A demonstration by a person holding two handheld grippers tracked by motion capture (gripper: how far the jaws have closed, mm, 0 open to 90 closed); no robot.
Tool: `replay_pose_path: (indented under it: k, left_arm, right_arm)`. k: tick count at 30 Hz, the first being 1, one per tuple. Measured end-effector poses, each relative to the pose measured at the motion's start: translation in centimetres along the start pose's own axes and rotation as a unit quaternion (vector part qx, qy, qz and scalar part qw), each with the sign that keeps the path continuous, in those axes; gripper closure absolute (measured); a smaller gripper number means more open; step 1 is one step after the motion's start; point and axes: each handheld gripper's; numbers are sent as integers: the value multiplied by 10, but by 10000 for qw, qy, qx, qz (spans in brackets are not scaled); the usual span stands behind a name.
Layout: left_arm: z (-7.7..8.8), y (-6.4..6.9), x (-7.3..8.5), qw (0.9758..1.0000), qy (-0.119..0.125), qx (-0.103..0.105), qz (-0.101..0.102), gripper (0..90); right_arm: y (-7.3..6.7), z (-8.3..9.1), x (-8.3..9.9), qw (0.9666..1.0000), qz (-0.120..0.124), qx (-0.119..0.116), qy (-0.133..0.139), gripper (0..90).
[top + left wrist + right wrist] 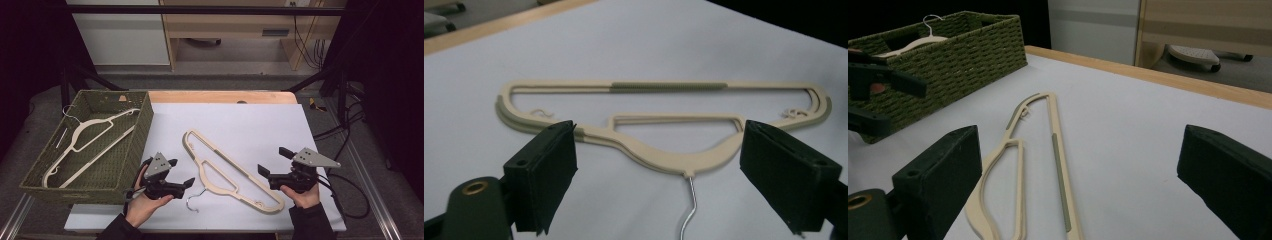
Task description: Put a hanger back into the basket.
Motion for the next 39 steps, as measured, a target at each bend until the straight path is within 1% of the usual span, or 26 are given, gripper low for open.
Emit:
replay_pose_path:
  k: [4,6,8,11,13,16,18,21,24,25,29,31,33,34,35,36,37,39]
  left_arm:
    - [-13,5,4,9996,-263,78,-35,189]
    - [-20,7,7,9991,-397,114,-61,207]
    - [-26,9,9,9985,-522,142,-81,224]
    - [-32,12,11,9976,-652,198,-112,266]
    - [-37,13,13,9970,-749,171,-117,299]
    - [-44,14,16,9957,-886,249,-95,346]
    - [-48,16,17,9951,-960,189,-138,376]
    - [-53,17,19,9942,-1041,256,-72,425]
    - [-59,19,21,9926,-1177,280,-52,482]
    - [-61,20,21,9924,-1196,293,-6,501]
    - [-65,21,22,9911,-1305,256,-4,574]
    - [-67,22,23,9907,-1327,286,31,612]
    - [-69,22,23,9909,-1316,263,56,652]
    - [-69,22,23,9905,-1346,276,40,669]
    - [-69,22,23,9906,-1340,256,42,680]
    - [-69,22,23,9909,-1319,243,74,696]
    - [-69,22,23,9909,-1323,243,93,709]
    - [-70,22,23,9906,-1331,294,123,734]
  right_arm:
    - [0,-1,0,10000,34,-24,-22,45]
    - [-1,-1,0,10000,16,-17,-19,46]
    - [0,-1,1,10000,49,-35,-8,45]
    - [0,-1,1,10000,53,-34,-13,45]
    - [-1,-1,1,10000,16,-23,-24,46]
    - [-1,-2,1,10000,11,-3,-34,46]
    - [-1,-2,1,10000,16,-10,-43,45]
    - [-1,-3,1,10000,18,-10,-46,45]
    - [-1,-3,1,10000,14,-24,-38,46]
    - [-1,-3,1,10000,15,-15,-46,46]
    - [-2,-3,1,10000,11,-9,-44,45]
    - [-1,-3,1,10000,36,-20,-54,46]
    - [-1,-3,1,10000,38,-26,-54,46]
    - [-2,-3,1,10000,20,-11,-47,46]
    - [-2,-4,1,10000,21,-10,-48,46]
    - [-1,-4,1,10000,77,-19,-39,46]
    - [-1,-4,1,10000,40,-14,-49,47]
    - [-2,-4,1,10000,25,-24,-62,47]
Point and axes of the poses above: each handheld gripper's, and its own axes: z roughly backward along the jaws, x roughly out of its underside, y roughly to its right, and after that the axes turned 8 degrees about -y, right-handed
